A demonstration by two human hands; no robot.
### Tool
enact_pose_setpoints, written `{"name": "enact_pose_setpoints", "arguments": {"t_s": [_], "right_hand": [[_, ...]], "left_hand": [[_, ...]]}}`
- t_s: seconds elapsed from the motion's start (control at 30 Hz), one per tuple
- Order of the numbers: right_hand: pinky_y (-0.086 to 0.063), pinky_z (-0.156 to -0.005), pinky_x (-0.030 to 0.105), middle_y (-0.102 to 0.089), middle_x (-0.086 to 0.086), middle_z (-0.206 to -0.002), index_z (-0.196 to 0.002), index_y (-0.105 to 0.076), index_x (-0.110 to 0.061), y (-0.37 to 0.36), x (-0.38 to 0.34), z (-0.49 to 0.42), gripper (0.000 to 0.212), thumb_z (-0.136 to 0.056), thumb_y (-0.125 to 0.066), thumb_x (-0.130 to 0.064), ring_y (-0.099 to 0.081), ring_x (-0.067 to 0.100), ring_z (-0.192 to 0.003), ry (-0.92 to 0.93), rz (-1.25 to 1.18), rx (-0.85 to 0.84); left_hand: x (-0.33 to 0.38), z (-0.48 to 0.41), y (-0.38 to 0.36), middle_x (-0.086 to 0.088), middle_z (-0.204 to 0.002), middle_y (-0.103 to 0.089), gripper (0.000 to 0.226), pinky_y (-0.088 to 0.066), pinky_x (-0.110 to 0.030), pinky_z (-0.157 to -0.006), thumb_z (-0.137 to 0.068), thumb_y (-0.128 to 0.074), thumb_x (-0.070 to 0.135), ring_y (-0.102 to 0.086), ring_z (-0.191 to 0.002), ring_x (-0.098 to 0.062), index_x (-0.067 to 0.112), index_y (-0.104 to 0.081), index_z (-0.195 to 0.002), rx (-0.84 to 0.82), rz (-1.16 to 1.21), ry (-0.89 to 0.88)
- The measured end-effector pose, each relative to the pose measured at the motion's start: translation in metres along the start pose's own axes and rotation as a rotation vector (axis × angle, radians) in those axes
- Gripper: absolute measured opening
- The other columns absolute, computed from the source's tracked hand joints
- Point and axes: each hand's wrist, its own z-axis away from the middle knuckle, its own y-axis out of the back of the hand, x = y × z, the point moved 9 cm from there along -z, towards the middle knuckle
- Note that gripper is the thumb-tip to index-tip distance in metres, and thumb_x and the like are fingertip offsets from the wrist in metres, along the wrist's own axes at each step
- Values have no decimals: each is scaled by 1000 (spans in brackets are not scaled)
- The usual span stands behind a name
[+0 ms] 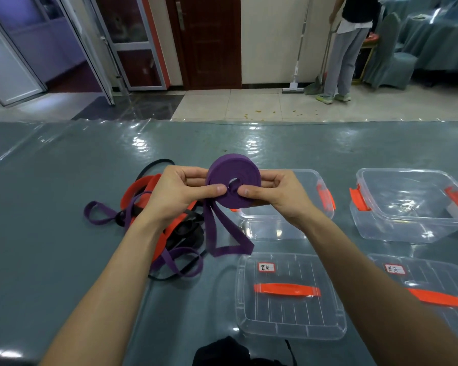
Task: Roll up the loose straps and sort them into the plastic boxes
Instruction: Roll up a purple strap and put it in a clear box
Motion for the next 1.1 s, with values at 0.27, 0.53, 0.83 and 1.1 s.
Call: {"name": "enact_pose_setpoints", "arguments": {"t_s": [0.27, 0.53, 0.83, 1.1], "right_hand": [[-61, -76, 22, -83, 8, -90, -100, -83, -11, 8, -39, -13, 11, -90, -83, -14, -80, 16, -84, 75, 178, -22], [-65, -80, 31, -83, 12, -93, -102, -82, -13, 5, -36, -15, 37, -72, -91, -34, -82, 24, -88, 62, 225, -73], [-62, -98, 43, -82, -7, -108, -119, -76, -24, -13, -43, -19, 61, -67, -101, -41, -78, 9, -100, 17, 746, -301], [-64, -69, 39, -79, -5, -71, -86, -80, -21, -31, -48, -31, 31, -72, -98, -41, -78, 15, -65, 44, 1014, -379]], "left_hand": [[-7, 2, -9, -18, -106, -84, 54, -67, -35, -80, -66, -105, 33, -83, -97, -36, 15, -86, -113, -82, -86, 84], [-3, 2, -8, -18, -104, -84, 56, -68, -38, -84, -65, -105, 35, -83, -98, -36, 15, -86, -113, -77, -107, 77], [8, 3, -4, -11, -100, -85, 47, -67, -50, -93, -66, -103, 40, -84, -96, -31, 22, -88, -107, -115, -281, 96], [31, -7, -12, -5, -91, -85, 40, -67, -46, -90, -74, -101, 22, -84, -85, -23, 25, -81, -109, -182, -559, 94]]}}
